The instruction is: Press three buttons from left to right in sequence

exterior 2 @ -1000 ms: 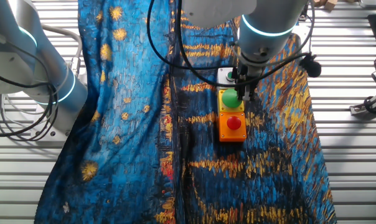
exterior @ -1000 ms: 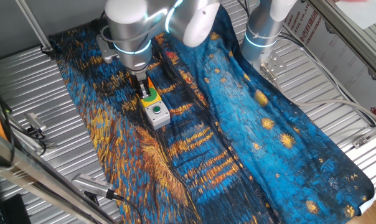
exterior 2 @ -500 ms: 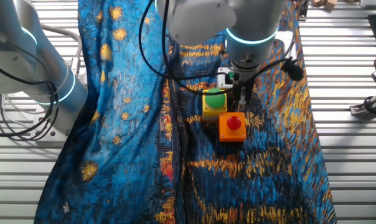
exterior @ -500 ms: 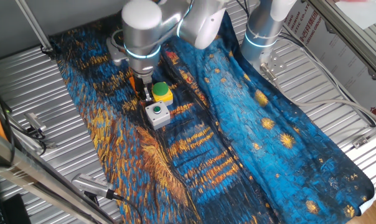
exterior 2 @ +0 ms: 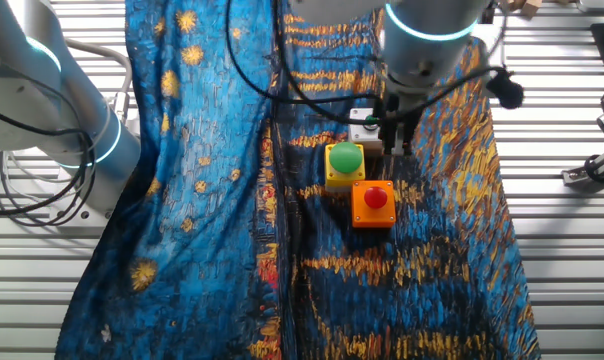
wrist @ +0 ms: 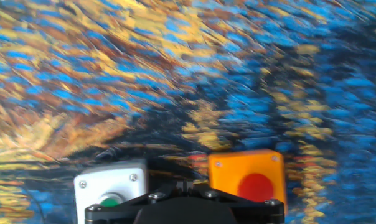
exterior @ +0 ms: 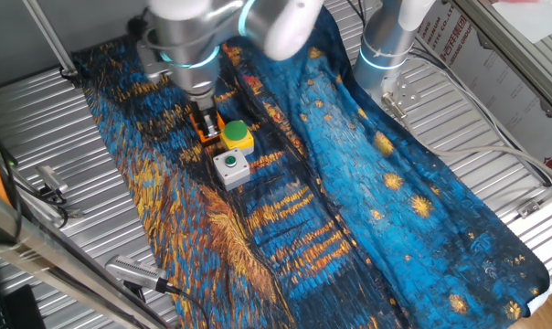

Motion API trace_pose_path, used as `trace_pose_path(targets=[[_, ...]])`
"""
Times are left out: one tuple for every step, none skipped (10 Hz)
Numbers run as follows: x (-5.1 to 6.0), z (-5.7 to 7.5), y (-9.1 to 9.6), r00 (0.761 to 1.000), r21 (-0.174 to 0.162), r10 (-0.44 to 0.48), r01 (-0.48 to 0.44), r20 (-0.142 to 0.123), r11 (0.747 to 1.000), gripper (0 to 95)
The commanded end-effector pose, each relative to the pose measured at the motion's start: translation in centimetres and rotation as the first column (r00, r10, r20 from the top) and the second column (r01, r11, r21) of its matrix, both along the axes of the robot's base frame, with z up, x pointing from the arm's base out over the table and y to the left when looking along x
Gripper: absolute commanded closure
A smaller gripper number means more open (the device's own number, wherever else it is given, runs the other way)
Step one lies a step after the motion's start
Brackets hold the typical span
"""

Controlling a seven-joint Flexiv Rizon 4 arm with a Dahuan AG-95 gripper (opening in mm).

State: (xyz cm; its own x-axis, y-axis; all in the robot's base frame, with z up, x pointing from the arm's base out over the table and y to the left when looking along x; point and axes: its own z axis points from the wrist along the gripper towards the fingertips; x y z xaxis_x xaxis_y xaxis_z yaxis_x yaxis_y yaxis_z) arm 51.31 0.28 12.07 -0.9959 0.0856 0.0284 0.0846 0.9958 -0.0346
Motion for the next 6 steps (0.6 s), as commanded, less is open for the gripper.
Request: trace_pose_path(targets=[[-0.2,0.2,0.8,1.000,-0.008,-0.008,0.009,0.024,1.000,95.0],[-0.1,0.1,1.3,1.000,-0.007,-0.013,0.013,0.026,1.000,95.0],[-0.1,-0.1,2.4,0.999,-0.009,-0.022,0.023,0.029,1.000,95.0],[0.0,-0.2,3.0,0.999,-0.012,-0.025,0.025,0.028,1.000,95.0],[0.0,-0.2,3.5,0.999,-0.009,-0.029,0.029,0.028,1.000,95.0],[0.0,-0.2,3.5,0.999,-0.011,-0.023,0.023,0.027,1.000,95.0]])
